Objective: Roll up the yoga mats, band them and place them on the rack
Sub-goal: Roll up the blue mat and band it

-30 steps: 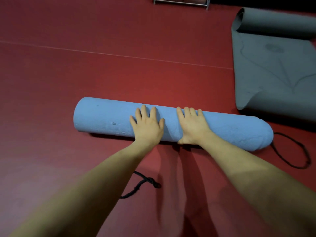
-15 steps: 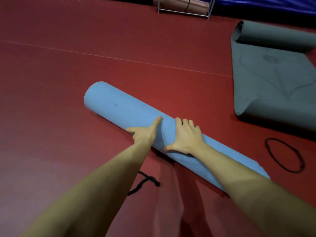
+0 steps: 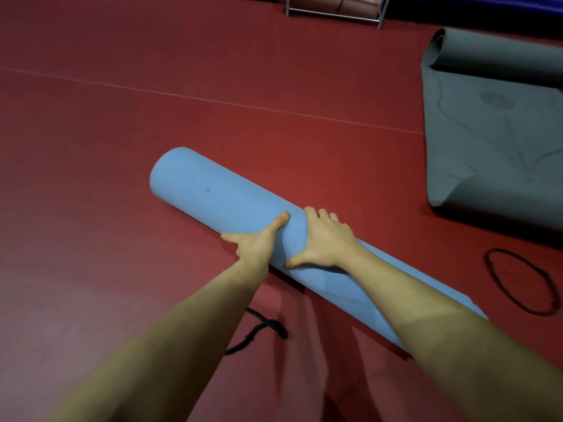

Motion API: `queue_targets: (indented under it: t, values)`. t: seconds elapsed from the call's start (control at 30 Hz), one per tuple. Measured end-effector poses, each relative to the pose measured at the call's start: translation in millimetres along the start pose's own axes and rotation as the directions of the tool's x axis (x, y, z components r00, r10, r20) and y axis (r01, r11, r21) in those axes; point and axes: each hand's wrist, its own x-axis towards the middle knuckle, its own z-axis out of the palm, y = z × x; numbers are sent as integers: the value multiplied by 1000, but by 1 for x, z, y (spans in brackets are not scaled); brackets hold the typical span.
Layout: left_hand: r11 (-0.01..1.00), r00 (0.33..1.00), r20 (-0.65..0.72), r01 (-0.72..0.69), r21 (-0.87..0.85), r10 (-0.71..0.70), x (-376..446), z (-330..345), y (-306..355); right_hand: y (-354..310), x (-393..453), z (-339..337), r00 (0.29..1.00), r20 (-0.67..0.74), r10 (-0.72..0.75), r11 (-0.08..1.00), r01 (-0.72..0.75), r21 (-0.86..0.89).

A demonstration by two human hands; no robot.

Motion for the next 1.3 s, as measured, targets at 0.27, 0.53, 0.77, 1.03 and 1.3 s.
queue_targets:
  t: [0.27,0.53,0.77,1.03,1.3]
  values:
    - [985,997,44,-65,162,59,-16,-12,0,-3,-14,2,996,-80,-38,999,35,-36]
    - [599,862,-4,-349,721,507,-28,-63,-11,-18,-25,19,991,-127,-36,991,19,-132]
    - [-520,616,742,-556,648,266,-16,-95,-40,-21,-25,19,993,-111,-31,986,12,-164]
    - [-515,577,786,-616,596,220,-6,-100,-75,-22,-28,23,992,-117,-38,983,15,-184]
    - [538,886,258,-443,717,386,-34,-87,-40,-25,-26,19,988,-154,-21,987,-4,-160]
